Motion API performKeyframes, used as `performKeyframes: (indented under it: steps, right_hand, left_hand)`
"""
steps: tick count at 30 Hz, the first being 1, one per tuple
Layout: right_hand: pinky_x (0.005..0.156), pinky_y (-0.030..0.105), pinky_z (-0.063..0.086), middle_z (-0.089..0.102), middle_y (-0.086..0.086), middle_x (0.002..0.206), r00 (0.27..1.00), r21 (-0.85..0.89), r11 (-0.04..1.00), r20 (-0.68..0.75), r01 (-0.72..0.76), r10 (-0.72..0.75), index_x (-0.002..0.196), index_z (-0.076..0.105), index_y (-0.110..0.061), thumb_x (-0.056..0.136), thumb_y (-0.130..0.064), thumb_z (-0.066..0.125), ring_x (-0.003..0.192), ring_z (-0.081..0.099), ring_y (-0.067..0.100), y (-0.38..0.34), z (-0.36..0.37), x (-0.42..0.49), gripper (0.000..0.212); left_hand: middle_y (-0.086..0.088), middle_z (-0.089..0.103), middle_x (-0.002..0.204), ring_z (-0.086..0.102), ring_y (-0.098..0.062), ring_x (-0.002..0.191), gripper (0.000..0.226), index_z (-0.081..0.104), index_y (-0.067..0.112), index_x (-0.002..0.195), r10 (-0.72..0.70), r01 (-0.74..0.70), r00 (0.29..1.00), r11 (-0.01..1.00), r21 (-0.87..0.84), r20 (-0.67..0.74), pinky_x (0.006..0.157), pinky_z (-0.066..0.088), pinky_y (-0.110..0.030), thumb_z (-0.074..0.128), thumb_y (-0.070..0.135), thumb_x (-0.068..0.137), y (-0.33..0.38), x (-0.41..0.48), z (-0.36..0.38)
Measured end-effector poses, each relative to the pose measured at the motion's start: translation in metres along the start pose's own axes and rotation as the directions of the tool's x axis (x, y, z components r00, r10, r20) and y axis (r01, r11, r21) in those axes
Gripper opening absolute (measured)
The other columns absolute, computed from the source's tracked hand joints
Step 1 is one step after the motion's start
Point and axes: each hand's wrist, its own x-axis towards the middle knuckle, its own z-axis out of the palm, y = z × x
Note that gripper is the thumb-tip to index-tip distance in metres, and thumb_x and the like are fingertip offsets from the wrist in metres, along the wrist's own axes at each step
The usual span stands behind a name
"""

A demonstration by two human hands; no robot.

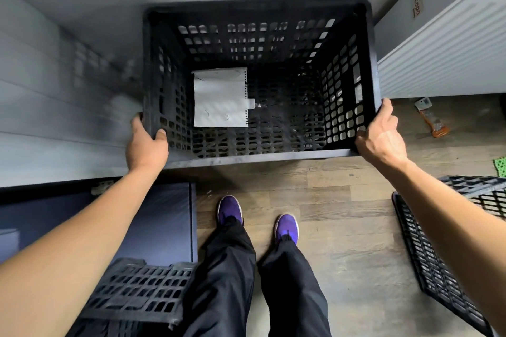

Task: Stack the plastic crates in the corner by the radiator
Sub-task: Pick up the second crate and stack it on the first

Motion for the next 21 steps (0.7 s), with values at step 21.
performKeyframes:
  steps: [21]
  right_hand:
    - [0.119,0.066,0.010,0.056,0.007,0.136,0.878,-0.386,0.789,0.198,0.478,-0.435,0.128,0.055,-0.035,0.088,-0.083,0.000,0.144,0.030,0.045,0.046,0.019,-0.010,0.083]
  left_hand:
    - [-0.001,0.058,0.126,0.042,-0.028,0.128,0.035,0.053,0.034,0.132,0.427,-0.486,0.873,0.727,0.485,0.234,0.120,0.005,-0.049,0.052,0.035,0.097,0.019,-0.113,0.045]
